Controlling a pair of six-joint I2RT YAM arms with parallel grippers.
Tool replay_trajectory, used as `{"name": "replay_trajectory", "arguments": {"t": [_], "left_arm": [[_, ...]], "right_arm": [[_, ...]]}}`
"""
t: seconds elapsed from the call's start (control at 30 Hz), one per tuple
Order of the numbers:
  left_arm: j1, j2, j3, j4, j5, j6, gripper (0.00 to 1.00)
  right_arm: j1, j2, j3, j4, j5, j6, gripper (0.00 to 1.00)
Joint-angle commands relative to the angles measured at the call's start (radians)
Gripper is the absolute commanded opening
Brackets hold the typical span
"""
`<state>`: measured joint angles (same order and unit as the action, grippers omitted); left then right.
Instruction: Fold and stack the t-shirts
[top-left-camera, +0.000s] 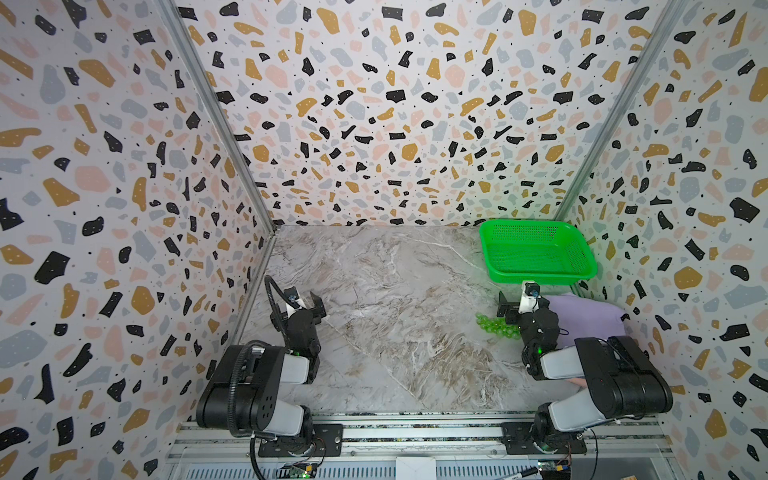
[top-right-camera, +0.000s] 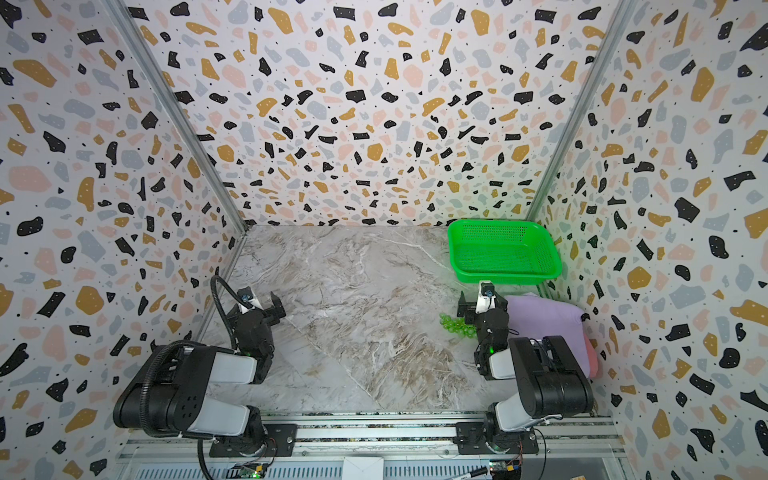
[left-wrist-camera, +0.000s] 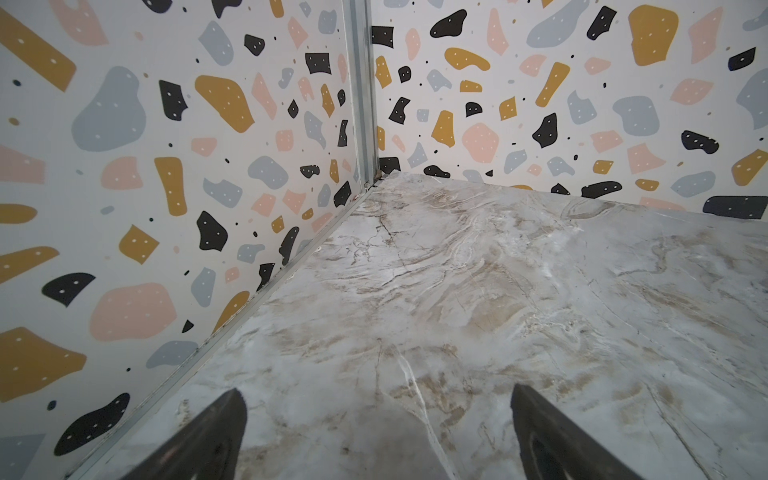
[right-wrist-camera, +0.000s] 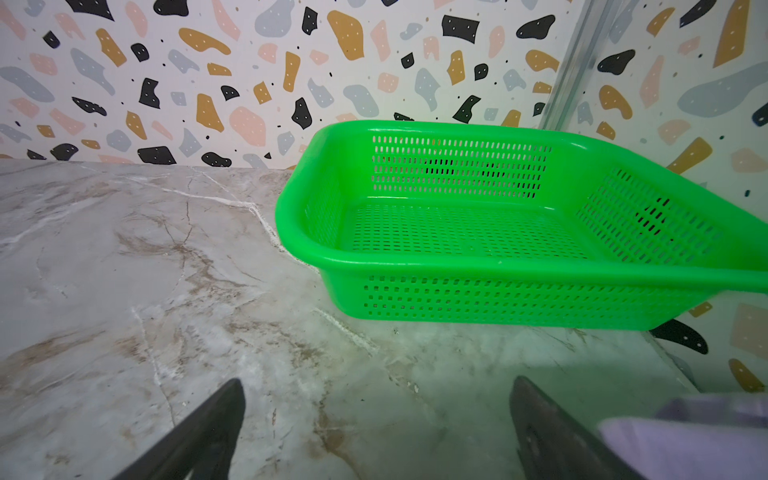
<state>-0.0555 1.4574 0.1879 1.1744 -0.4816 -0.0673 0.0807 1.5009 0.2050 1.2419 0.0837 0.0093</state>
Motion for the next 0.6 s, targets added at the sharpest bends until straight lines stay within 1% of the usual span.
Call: {"name": "replay_trajectory", "arguments": {"t": [0.0, 0.57], "left_arm": [[-0.005, 0.000, 0.015, 0.037, -0.022, 0.010, 1.00], [-0.007, -0.009, 0.007, 0.044, -0.023, 0.011, 1.00]], "right_arm": [[0.005, -0.008, -0.002, 0.017, 0.013, -0.009, 0.99], [0.003, 0.000, 0.011, 0.000, 0.012, -0.008, 0.99]]}}
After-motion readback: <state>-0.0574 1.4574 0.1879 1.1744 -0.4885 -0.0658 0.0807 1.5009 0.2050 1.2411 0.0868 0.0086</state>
